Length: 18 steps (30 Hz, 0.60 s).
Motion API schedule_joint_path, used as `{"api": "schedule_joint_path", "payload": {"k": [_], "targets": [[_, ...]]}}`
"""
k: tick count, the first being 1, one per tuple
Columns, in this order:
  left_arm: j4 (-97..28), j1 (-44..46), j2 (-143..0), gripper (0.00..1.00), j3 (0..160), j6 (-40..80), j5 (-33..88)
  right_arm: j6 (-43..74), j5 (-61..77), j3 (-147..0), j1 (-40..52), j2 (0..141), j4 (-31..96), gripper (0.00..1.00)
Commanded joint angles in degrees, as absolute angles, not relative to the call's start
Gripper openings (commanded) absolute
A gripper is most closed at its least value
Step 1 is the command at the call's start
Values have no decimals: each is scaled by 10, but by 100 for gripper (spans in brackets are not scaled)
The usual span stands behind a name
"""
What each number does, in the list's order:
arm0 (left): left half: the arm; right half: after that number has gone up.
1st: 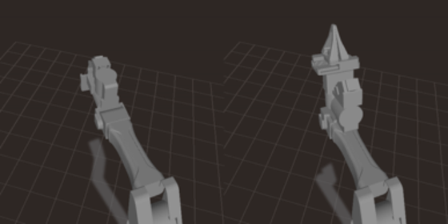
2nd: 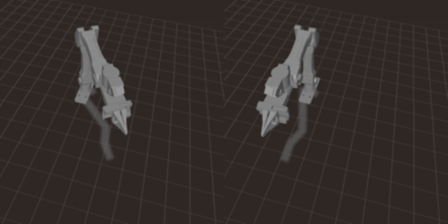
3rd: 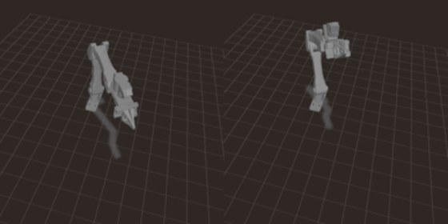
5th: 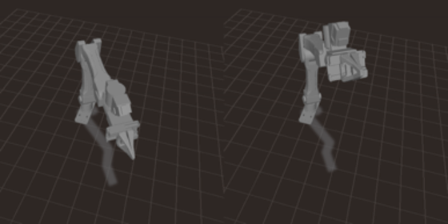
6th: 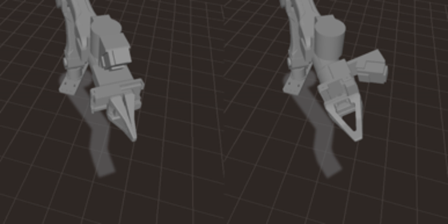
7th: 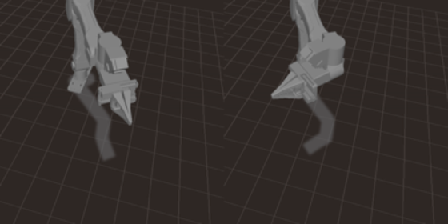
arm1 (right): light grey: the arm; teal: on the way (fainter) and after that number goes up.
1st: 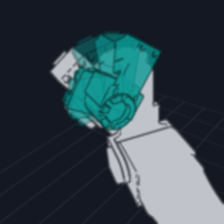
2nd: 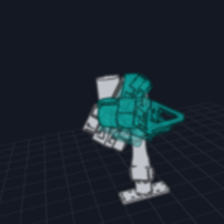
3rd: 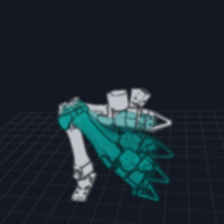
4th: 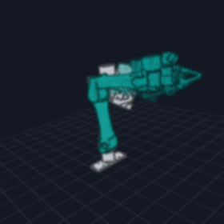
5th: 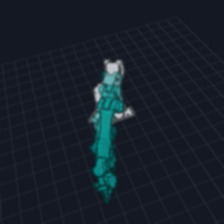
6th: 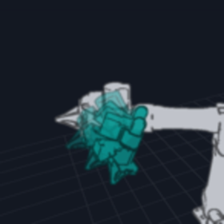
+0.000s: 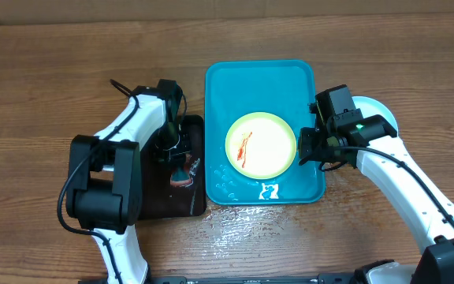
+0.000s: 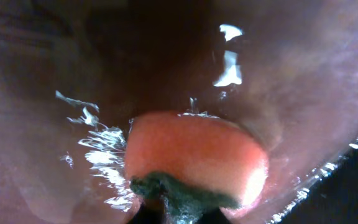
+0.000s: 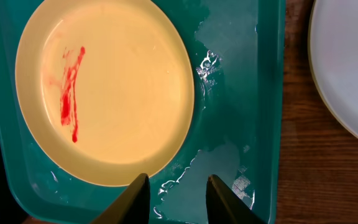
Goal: Clean dirty plates on tray and stack at the side
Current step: 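Grasp the sponge from the black tray with the left gripper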
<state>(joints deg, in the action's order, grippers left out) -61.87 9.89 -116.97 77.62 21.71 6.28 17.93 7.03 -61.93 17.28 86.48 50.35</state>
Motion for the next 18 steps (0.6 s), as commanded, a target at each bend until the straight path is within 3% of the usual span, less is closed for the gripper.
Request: {"api": "schedule_joint_path", "payload": {"k": [1,7,13,18], "targets": [[-617,107,-1209,4,769,218,59,173,65,-631,170,861,501,31],[-632,104,-1195,4,779,202,58,196,-13,-631,166,861,494,16],[-676,87,-1130,4,820,192,28,225,-49,-631,150,861,470,26],[-690,79,-1064,4,848,192,8,162,-7,-630,154,864,461,27]]}}
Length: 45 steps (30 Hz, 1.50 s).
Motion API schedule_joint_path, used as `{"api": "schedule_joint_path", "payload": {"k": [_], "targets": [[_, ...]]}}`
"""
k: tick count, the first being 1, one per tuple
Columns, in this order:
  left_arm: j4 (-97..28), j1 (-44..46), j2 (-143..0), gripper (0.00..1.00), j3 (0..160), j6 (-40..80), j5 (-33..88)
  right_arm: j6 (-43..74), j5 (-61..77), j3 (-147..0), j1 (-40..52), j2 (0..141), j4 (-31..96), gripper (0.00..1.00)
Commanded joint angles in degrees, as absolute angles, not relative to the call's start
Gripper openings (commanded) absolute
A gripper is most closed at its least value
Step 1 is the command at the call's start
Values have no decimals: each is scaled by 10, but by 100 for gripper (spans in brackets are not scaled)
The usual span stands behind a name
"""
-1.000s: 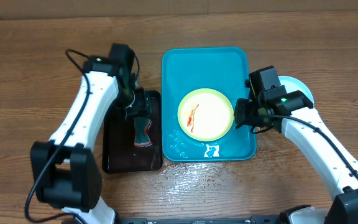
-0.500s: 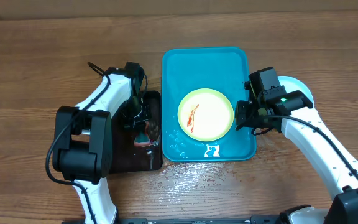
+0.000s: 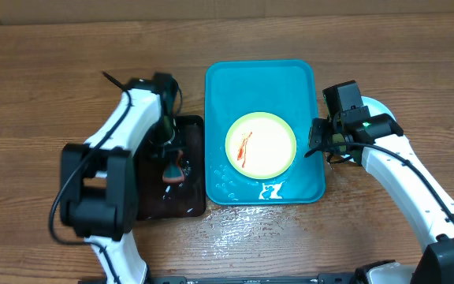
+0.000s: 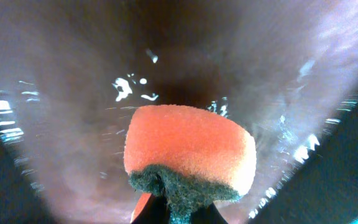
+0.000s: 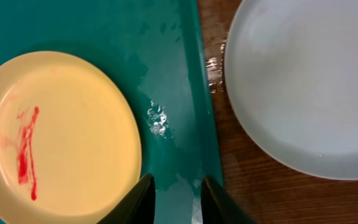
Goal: Clean dirty plates on tray and stack at the side
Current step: 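Grasp the sponge from the black tray with the left gripper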
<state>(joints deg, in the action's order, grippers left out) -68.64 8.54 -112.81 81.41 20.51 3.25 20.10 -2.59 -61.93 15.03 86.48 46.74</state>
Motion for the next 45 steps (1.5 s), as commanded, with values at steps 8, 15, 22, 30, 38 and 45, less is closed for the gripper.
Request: {"api": "schedule_joint_path", "payload": {"k": [8,15,22,30,38,45], "targets": [[-690,79,-1015,4,857,192,-10,135,-1,-630,162,912,451,32],[-694,79,-1015,4,857,186,-11,136,-3,-630,162,986,431,32],[-672,79,-1016,4,856,187,-9,136,69,-630,162,1030,415,17],[-666,86,-1016,4,855,186,-11,136,48,-631,159,1034,411,23],[-604,86,-1021,4,776,193,-19,132,14,-677,156,967,453,29],[-522,86,-1073,4,692,199,0,132,55,-667,157,976,458,34]]}}
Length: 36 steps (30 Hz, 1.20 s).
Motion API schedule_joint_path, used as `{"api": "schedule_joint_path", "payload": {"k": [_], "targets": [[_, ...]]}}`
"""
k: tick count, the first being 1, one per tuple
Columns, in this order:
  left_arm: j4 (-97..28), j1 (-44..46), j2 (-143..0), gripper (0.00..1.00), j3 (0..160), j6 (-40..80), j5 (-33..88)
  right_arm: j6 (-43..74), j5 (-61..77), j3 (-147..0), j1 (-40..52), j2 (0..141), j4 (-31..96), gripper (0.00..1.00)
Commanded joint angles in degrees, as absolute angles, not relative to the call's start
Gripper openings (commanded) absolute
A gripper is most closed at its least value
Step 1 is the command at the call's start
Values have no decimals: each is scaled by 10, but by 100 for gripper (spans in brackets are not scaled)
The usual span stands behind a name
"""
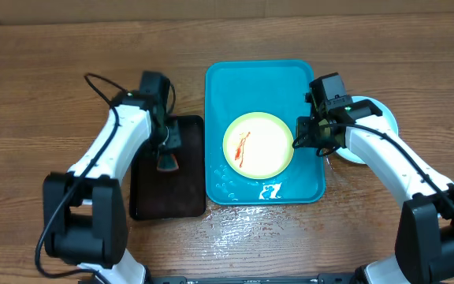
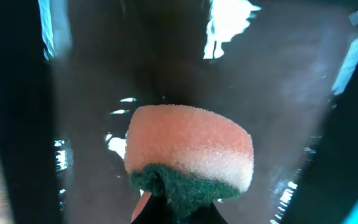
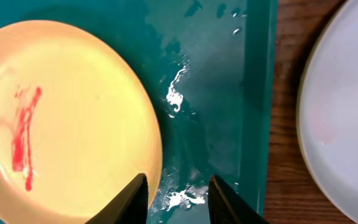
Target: Clean dirty plates on tray and stack at the side
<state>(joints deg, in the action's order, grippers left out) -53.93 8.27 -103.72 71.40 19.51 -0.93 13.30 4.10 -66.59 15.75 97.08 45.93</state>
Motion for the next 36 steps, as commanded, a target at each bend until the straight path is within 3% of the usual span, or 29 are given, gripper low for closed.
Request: {"api": "schedule_joint_path", "payload": {"k": [1,9,17,20,24,29,36], "targets": [[-521,86,-1082,4,691,199,0,132,55,-663,157,978,454,35],[-533,86,-1109,4,699,197,6,132,78,-600,157,1006,373,38],[-659,86,-1098,4,839,192,7,130,104,-588,157,1021,357,37],[-711,92,-1098,4,919,181,10,130,104,-588,157,1021,347,24],[-764,118,-1098,4,1030,166,10,135,104,-585,157,1031,334,21],[-741,154,-1098,4,1070,169,15,153,105,-568,157,1055,317,4],[-653,222,-1131,4,1069,173,105,154,106,-563,157,1058,319,4]]}}
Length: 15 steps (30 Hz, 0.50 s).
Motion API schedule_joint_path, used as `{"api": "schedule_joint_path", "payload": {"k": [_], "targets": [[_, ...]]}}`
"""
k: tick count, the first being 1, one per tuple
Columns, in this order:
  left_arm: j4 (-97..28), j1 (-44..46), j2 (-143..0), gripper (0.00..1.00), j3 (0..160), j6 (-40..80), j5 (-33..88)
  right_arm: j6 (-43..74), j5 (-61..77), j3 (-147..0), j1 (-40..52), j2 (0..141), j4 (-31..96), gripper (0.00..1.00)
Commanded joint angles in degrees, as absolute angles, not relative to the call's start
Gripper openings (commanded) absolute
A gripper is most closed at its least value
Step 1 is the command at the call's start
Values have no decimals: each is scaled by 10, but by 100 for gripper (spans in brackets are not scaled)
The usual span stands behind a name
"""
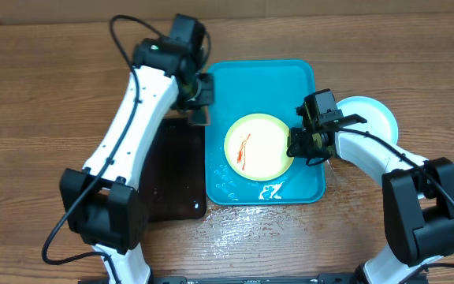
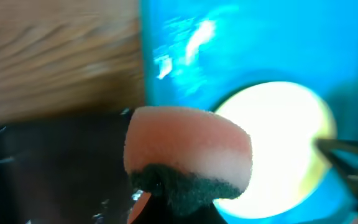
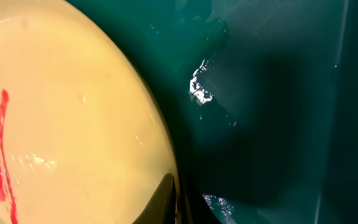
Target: Clean dirty plates on tray and stack at the side
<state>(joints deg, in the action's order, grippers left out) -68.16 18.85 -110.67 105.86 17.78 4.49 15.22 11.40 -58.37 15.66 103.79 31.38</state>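
A yellow plate [image 1: 260, 146] with a red smear lies in the teal tray [image 1: 258, 79]. My right gripper [image 1: 299, 147] sits at the plate's right rim. In the right wrist view its fingers [image 3: 166, 198] are pinched together on the rim of the yellow plate [image 3: 73, 112]. My left gripper [image 1: 199, 101] hovers over the tray's left edge, shut on an orange sponge [image 2: 188, 152] with a green scrub face. The yellow plate [image 2: 284, 143] shows just beyond the sponge. A clean white plate [image 1: 371, 117] rests on the table to the right of the tray.
A dark brown wet tray [image 1: 172, 173] lies left of the teal tray. Water pools on the teal tray's floor [image 3: 199, 90] and on the wood in front of it [image 1: 243, 221]. Cardboard lines the table's far edge [image 1: 290, 6].
My left gripper has carried the sponge from above the dark tray to the teal tray's left edge, beside the yellow plate. My right gripper, then open at the plate's right rim, is now shut on it.
The sponge was first pressed into the wet dark tray, then held a little above it, then higher over it, and is now at the teal tray. Meanwhile my right gripper stayed open near the tray's right side, reached the plate's rim, and has shut on it.
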Motion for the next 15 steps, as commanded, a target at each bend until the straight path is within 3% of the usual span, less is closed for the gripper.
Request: {"api": "schedule_joint_path", "payload": {"k": [1,9,15], "targets": [[-635,236,-1145,4,1069,180,110,154,106,-563,157,1058,320,4],[-572,313,-1263,4,1069,187,148,154,106,-563,157,1058,320,4],[-554,314,-1329,4,1069,235,128,154,109,-563,157,1058,320,4]]}}
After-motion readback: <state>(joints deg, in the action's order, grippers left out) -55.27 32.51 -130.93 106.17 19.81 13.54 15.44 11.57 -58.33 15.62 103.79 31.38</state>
